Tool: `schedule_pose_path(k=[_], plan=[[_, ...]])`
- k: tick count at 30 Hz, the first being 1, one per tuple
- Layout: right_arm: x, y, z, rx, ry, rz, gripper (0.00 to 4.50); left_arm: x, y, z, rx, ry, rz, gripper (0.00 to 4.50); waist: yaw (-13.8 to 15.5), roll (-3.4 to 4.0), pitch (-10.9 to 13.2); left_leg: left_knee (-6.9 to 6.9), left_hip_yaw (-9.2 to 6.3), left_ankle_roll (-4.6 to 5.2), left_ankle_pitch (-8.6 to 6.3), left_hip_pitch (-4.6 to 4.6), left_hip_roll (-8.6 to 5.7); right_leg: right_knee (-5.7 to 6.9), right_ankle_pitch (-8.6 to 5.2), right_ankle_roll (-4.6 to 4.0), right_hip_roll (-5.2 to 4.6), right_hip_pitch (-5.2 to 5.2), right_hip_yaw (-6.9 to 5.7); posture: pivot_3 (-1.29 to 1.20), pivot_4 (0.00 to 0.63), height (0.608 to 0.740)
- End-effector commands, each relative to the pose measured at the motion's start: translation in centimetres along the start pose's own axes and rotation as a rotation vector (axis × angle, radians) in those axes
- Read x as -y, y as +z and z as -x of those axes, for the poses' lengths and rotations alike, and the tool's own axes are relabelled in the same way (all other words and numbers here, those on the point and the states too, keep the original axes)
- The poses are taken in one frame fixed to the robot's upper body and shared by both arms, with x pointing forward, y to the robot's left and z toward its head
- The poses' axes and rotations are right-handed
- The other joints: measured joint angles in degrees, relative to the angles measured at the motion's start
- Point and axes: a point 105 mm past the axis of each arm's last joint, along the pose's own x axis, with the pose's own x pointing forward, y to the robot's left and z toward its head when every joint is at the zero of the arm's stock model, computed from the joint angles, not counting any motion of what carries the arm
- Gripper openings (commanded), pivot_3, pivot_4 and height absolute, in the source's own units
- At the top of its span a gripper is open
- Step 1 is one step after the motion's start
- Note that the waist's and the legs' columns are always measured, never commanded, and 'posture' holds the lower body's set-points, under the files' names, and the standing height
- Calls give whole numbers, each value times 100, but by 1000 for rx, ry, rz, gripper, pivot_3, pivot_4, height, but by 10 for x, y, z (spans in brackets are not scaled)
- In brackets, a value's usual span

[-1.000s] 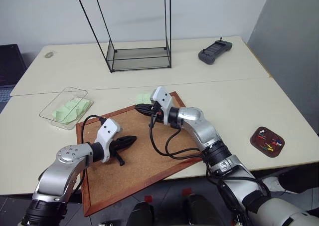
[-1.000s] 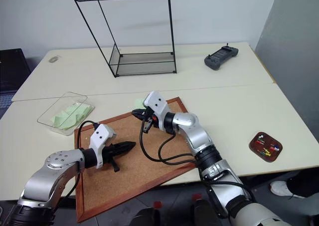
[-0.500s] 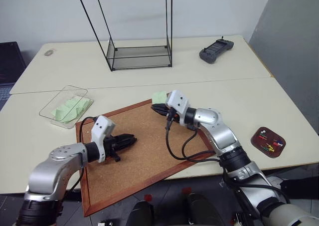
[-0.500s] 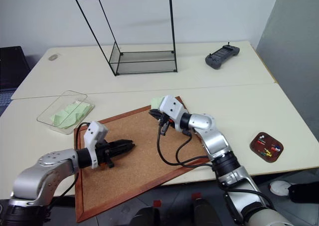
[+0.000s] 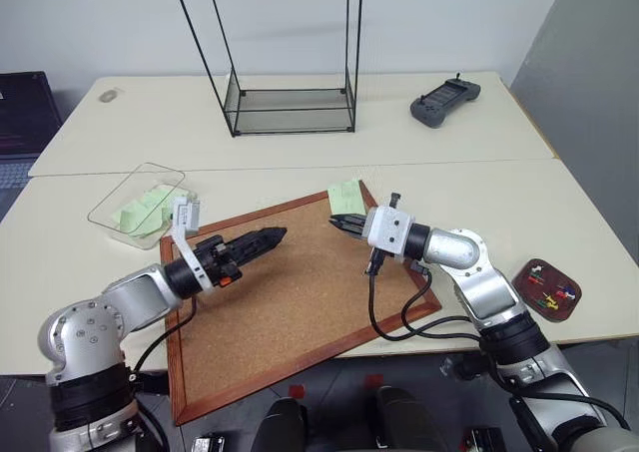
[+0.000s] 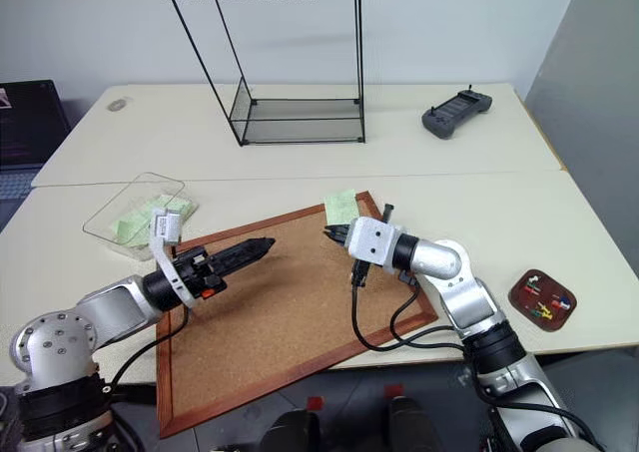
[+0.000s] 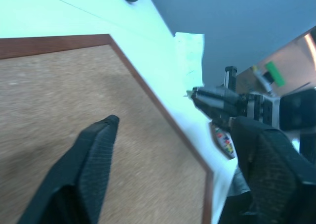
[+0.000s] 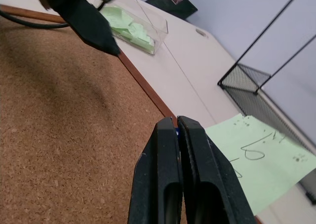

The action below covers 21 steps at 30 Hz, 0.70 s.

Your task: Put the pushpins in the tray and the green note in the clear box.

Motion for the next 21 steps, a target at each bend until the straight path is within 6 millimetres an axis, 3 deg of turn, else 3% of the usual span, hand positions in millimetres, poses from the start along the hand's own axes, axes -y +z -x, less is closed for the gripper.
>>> schedule_pose_path(k=[1, 13, 21], plan=[[0, 27, -1, 109, -5, 142, 0, 13, 3, -13, 20, -63, 32, 4468, 4, 0, 0, 0, 0, -16, 9, 0, 0, 0, 0, 0, 0, 0, 1, 0, 150, 740], [-11, 46, 0, 212, 52, 285, 0, 36, 4, -42, -14, -210, 47, 4468, 36, -1, 0, -1, 2, -38, 21, -1, -10, 0, 0, 0, 1, 1, -3, 0, 150, 740], [-21, 51, -1, 253, 86, 283, 0, 38, 9, -47, -27, -238, 53, 4468, 44, -1, 0, -1, 1, -48, 27, -1, -11, 0, 0, 0, 2, 1, -4, 0, 150, 740]])
